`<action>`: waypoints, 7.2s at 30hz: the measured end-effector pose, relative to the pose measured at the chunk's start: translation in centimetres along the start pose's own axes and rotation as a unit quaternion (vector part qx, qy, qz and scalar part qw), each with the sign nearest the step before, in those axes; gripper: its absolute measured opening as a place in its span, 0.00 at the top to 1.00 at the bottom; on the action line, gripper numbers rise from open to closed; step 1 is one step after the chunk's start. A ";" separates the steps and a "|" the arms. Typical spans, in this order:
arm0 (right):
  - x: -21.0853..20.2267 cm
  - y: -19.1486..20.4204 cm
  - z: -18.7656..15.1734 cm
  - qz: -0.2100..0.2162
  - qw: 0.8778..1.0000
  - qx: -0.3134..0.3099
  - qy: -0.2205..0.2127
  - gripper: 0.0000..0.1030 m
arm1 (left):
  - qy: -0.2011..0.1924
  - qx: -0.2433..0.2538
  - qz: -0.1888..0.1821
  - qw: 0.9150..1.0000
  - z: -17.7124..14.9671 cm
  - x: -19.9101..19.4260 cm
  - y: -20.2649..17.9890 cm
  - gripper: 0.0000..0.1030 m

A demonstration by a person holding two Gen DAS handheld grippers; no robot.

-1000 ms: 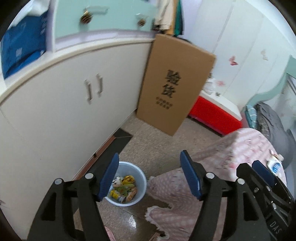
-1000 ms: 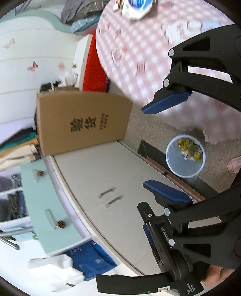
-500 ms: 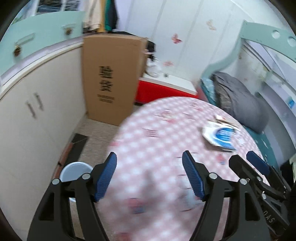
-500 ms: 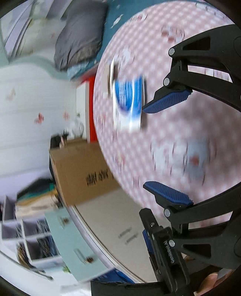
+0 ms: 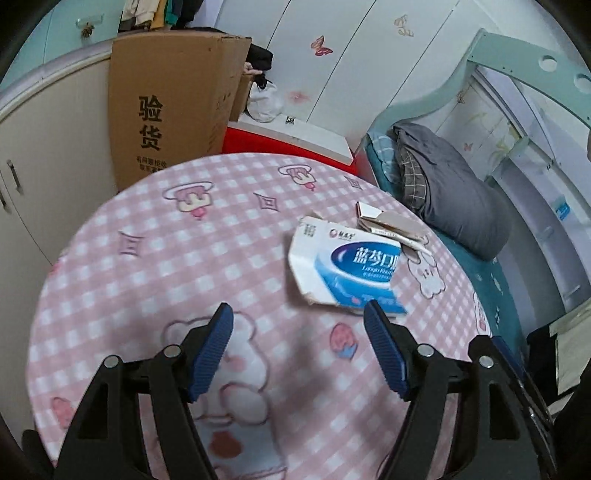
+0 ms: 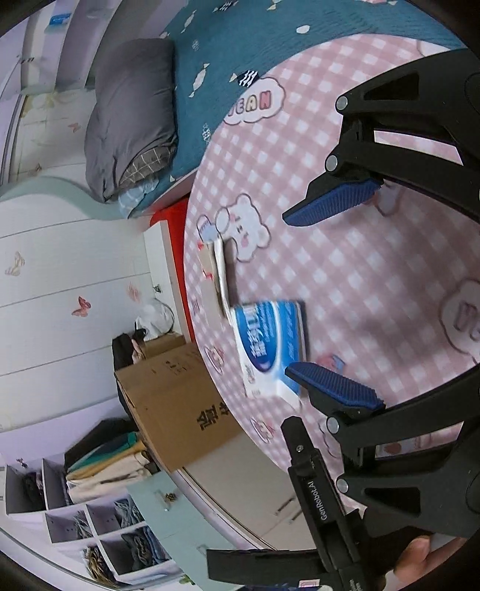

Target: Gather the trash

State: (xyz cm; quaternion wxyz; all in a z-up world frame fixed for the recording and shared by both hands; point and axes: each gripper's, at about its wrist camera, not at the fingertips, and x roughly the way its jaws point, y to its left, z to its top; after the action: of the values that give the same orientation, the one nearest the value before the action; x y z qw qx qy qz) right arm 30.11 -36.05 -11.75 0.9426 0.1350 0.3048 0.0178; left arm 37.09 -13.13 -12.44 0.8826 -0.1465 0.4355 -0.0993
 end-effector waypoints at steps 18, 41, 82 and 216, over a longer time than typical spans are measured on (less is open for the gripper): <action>5.2 0.1 1.8 -0.027 0.997 -0.070 0.014 0.26 | 0.044 -0.101 -0.091 0.990 2.1 7.8 0.7 0.86; 15.5 6.0 5.5 -0.065 0.948 -0.310 0.036 0.24 | -0.225 -0.018 0.039 0.973 6.9 -1.8 2.8 0.98; 3.5 27.5 -0.6 0.163 0.949 -0.266 0.045 0.56 | -0.258 -0.051 0.104 0.959 1.9 -15.9 15.4 0.98; -33.0 20.7 -18.9 0.036 0.966 -0.114 -0.231 0.06 | -0.348 0.164 0.105 0.917 -23.1 -40.1 8.4 0.08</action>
State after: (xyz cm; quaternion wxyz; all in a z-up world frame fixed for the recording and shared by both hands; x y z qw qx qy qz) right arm -6.65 -15.35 -2.13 0.9953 0.0383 0.0699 0.0544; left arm -5.05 2.91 0.92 0.9954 0.0219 0.0912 -0.0190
